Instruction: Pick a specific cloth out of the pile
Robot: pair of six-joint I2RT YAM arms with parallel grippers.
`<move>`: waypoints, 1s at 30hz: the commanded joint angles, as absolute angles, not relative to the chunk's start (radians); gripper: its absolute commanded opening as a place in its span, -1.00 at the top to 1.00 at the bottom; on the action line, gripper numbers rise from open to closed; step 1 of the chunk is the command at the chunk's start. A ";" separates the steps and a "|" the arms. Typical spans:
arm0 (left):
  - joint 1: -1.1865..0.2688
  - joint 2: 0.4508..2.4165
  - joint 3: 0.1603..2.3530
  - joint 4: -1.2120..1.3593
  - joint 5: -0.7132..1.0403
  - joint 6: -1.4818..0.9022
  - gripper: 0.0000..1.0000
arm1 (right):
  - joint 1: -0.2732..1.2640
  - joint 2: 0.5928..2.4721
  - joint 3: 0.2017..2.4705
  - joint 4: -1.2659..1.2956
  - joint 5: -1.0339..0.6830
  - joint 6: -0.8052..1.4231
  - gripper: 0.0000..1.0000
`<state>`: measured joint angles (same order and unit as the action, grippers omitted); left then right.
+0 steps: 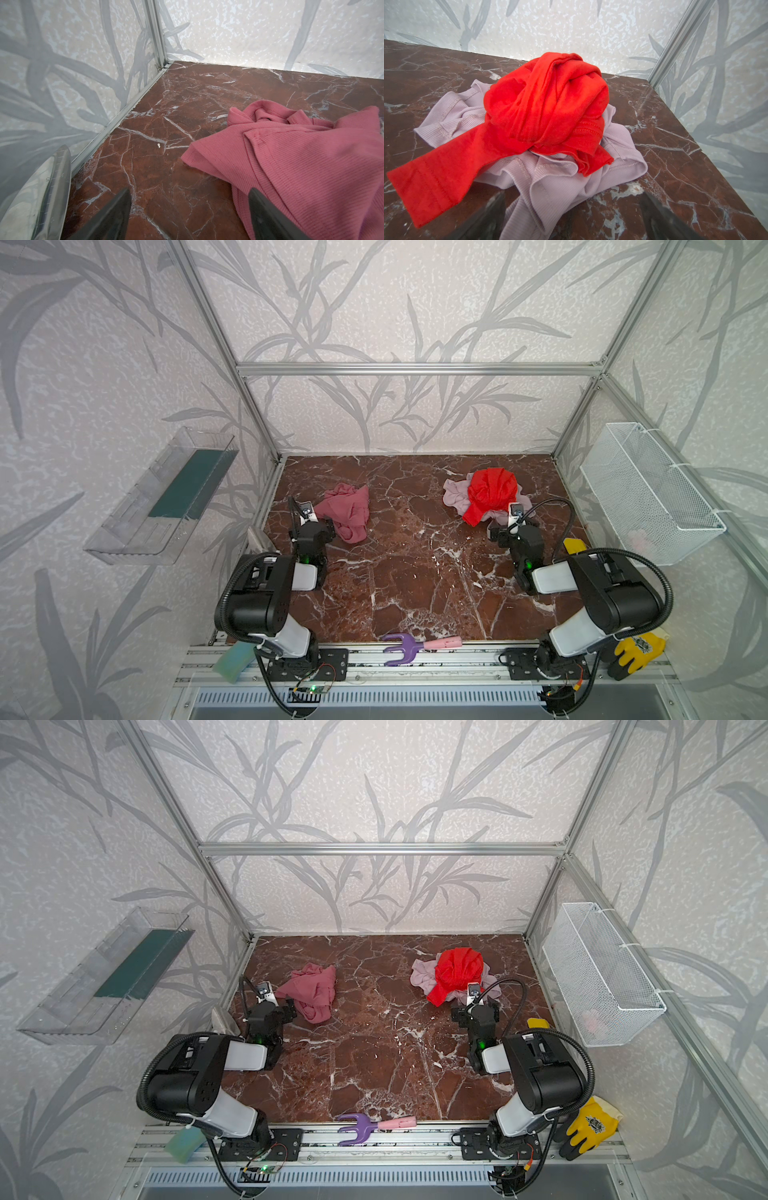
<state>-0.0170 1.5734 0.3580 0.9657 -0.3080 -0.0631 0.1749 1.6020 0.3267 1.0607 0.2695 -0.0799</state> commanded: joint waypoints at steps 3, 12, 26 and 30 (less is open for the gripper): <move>-0.012 1.576 0.360 0.994 -0.302 -0.059 -0.74 | 0.173 1.602 0.348 1.060 0.277 -0.084 -0.98; -0.012 1.574 0.359 0.993 -0.302 -0.059 -0.59 | 0.173 1.603 0.348 1.060 0.278 -0.084 -0.98; -0.012 1.575 0.360 0.990 -0.306 -0.059 -0.51 | 0.173 1.602 0.348 1.060 0.276 -0.083 -0.98; -0.012 1.573 0.361 0.990 -0.307 -0.060 -0.51 | 0.168 1.602 0.355 1.044 0.265 -0.079 -0.98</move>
